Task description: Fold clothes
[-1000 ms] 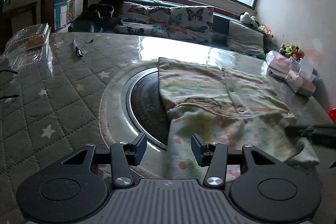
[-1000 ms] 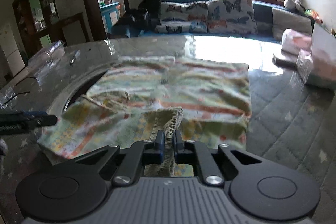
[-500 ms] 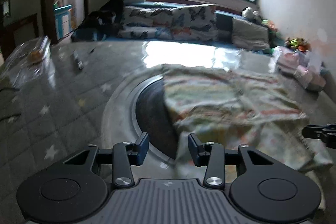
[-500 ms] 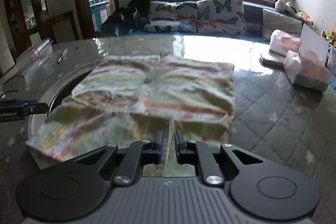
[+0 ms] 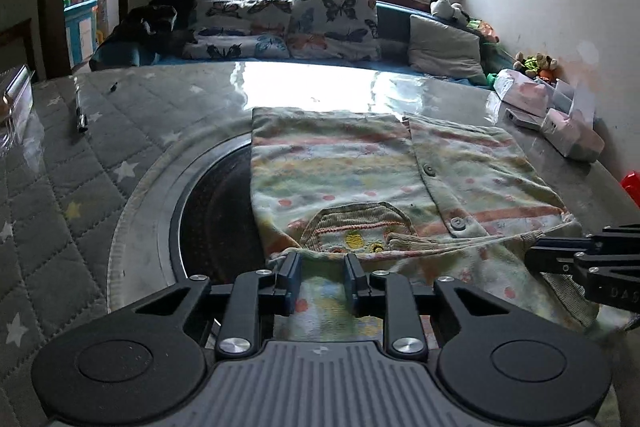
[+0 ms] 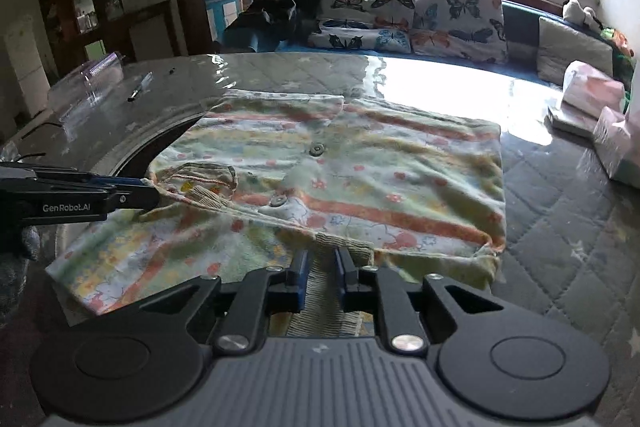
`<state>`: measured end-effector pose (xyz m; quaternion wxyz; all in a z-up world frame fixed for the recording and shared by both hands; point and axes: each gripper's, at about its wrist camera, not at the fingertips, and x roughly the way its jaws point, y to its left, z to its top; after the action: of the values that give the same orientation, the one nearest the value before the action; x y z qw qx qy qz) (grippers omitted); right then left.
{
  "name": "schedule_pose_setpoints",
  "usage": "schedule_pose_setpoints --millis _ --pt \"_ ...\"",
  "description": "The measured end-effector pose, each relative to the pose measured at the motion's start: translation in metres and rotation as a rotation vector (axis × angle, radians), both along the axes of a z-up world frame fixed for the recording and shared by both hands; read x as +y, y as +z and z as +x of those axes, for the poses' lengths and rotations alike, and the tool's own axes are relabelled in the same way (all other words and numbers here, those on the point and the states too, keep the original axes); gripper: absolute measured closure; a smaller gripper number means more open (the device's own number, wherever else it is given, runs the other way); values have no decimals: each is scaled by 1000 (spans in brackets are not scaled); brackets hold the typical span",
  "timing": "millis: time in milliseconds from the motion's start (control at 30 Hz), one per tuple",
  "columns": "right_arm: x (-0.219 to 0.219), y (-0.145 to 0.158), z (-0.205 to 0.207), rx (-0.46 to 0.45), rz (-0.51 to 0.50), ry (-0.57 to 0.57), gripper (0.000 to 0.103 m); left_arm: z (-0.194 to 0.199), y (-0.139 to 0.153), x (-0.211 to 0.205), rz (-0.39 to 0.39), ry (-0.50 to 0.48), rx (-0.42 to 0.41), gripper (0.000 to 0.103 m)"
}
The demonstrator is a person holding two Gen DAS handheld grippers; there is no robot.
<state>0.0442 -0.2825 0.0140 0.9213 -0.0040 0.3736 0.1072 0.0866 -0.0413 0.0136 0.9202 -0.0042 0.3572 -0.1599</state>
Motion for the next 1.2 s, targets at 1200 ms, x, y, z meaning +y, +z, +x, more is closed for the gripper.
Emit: schedule_pose_setpoints --millis 1200 --pt "-4 22 -100 -56 -176 98 50 -112 28 -39 -26 -190 155 55"
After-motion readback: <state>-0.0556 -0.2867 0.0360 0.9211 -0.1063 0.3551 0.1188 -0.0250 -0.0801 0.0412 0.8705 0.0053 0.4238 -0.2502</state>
